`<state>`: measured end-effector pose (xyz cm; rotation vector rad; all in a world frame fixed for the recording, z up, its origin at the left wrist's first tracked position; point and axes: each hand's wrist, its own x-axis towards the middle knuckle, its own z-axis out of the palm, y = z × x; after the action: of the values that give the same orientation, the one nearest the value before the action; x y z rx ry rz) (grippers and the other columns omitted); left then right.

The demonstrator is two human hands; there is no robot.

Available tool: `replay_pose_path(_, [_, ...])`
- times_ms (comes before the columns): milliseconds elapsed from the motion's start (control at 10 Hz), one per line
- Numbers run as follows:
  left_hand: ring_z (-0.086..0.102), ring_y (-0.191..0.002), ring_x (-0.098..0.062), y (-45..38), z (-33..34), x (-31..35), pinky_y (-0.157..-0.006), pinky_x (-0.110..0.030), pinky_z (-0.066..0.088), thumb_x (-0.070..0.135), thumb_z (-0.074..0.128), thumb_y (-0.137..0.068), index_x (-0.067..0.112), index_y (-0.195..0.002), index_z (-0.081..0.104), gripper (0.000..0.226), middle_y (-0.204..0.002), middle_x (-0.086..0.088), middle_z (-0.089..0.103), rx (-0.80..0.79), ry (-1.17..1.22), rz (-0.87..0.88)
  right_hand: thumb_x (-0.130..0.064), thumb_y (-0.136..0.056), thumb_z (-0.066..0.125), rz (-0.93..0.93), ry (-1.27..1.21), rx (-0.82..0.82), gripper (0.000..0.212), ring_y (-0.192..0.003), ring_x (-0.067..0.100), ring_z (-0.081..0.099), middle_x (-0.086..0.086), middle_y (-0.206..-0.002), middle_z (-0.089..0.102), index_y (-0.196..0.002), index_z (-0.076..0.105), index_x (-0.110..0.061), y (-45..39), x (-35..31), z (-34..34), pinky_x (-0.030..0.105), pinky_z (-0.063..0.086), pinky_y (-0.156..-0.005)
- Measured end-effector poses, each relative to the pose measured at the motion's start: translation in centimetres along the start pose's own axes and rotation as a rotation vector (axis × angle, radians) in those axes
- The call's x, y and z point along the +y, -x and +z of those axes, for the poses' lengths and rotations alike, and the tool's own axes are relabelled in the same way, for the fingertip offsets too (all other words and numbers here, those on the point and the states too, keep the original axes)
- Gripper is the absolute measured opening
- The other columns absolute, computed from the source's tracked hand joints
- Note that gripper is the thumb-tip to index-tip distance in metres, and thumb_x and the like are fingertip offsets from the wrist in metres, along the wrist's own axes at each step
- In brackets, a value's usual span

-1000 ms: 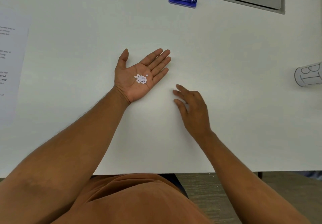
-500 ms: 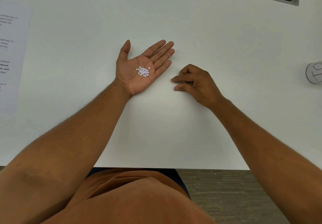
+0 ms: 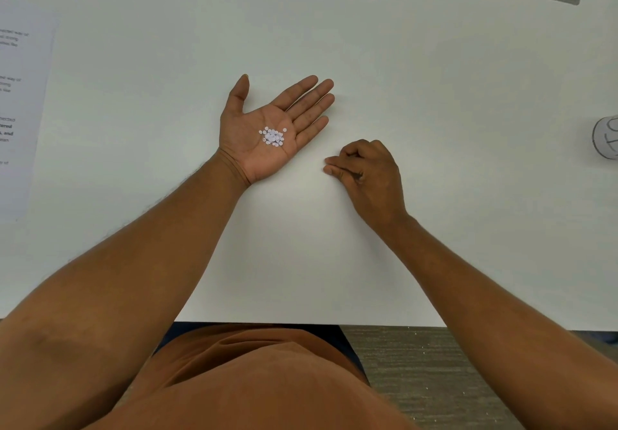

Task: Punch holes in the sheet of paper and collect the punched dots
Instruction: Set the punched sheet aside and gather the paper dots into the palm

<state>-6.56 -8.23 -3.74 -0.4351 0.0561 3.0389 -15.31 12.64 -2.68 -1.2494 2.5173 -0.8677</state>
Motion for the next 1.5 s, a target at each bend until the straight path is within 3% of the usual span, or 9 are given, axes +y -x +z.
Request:
replay_pose_path(400, [0.019,-0.165,-0.034,-0.1,-0.1,-0.1,-0.136,-0.048,0.009,0.072,0.024,-0.104,0.004,-0.169,0.019,0.094,-0.177,-0.019,0.020,0.007,0.002,0.016,-0.010,-0.099,0.068,-0.140,0.282,0.066,0.012,-0.074,0.033,0.062,0.013,-0.086,0.069,-0.091,0.073,-0.002,-0.1,-1.2,1.1,0.046,0.054,-0.063])
replay_pose_path(600, [0.020,-0.165,-0.034,-0.1,-0.3,0.0,-0.136,-0.048,0.010,0.071,0.026,-0.105,0.003,-0.169,0.021,0.094,-0.176,-0.020,0.022,-0.006,0.000,0.027,-0.001,-0.100,0.059,-0.018,0.295,-0.038,0.011,-0.080,0.033,0.061,0.015,-0.091,0.064,-0.092,0.067,-0.001,-0.9,-2.8,1.2,0.047,0.052,-0.067])
replay_pose_path(700, [0.021,-0.164,-0.035,-0.1,-0.2,-0.1,-0.135,-0.048,0.014,0.071,0.028,-0.105,0.002,-0.168,0.023,0.094,-0.176,-0.021,0.024,0.000,0.011,0.033,-0.002,-0.100,0.056,0.091,0.115,-0.051,0.013,-0.079,0.026,0.056,0.010,-0.091,0.060,-0.089,0.060,-0.006,-1.6,-5.0,0.8,0.041,0.049,-0.068])
replay_pose_path(800, [0.025,-0.163,-0.035,0.0,0.0,-0.1,-0.121,-0.038,0.033,0.071,0.028,-0.105,0.000,-0.166,0.028,0.094,-0.174,-0.022,0.028,0.023,0.010,0.042,-0.002,-0.099,0.060,0.151,-0.050,-0.007,0.012,-0.078,0.011,0.052,0.004,-0.090,0.064,-0.089,0.063,-0.008,-2.9,-7.9,0.4,0.029,0.046,-0.069])
replay_pose_path(900, [0.026,-0.163,-0.035,0.2,0.1,0.0,-0.124,-0.032,0.029,0.072,0.030,-0.104,0.000,-0.165,0.030,0.095,-0.173,-0.022,0.031,0.037,0.012,0.033,-0.004,-0.098,0.064,0.166,-0.164,-0.043,0.008,-0.079,0.008,0.057,0.001,-0.089,0.069,-0.093,0.071,-0.004,-4.5,-10.1,0.0,0.021,0.048,-0.071])
replay_pose_path(1000, [0.023,-0.164,-0.034,0.4,-0.1,0.1,-0.136,-0.047,0.010,0.072,0.030,-0.104,-0.001,-0.165,0.030,0.096,-0.173,-0.023,0.030,0.010,0.007,0.009,-0.005,-0.093,0.072,0.205,-0.183,-0.106,0.009,-0.088,0.014,0.069,0.005,-0.097,0.077,-0.101,0.077,-0.006,-5.4,-10.8,-0.3,0.027,0.055,-0.082])
replay_pose_path(1300, [0.030,-0.161,-0.037,0.4,-0.5,0.2,-0.136,-0.046,0.013,0.071,0.031,-0.104,-0.003,-0.163,0.033,0.095,-0.172,-0.024,0.032,-0.027,0.006,-0.018,-0.009,-0.087,0.078,0.283,-0.211,-0.121,0.018,-0.081,-0.009,0.067,-0.020,-0.085,0.071,-0.103,0.077,-0.018,-6.2,-10.5,-0.6,0.004,0.050,-0.076])
replay_pose_path(1400, [0.029,-0.161,-0.037,0.4,-0.1,0.3,-0.135,-0.046,0.018,0.071,0.028,-0.104,-0.003,-0.163,0.033,0.095,-0.172,-0.024,0.030,-0.025,0.007,-0.031,-0.010,-0.083,0.081,0.345,-0.301,-0.096,0.017,-0.083,-0.006,0.070,-0.016,-0.086,0.074,-0.099,0.079,-0.017,-6.6,-10.7,-1.0,0.012,0.055,-0.079])
replay_pose_path(1500, [0.023,-0.164,-0.036,0.8,0.2,0.4,-0.135,-0.046,0.015,0.070,0.029,-0.105,-0.004,-0.163,0.032,0.094,-0.173,-0.024,0.028,-0.002,0.084,-0.001,-0.006,-0.091,0.074,0.466,-0.587,-0.015,0.013,-0.091,0.017,0.076,0.004,-0.095,0.080,-0.102,0.079,-0.011,-7.0,-10.4,-2.5,0.033,0.061,-0.081])
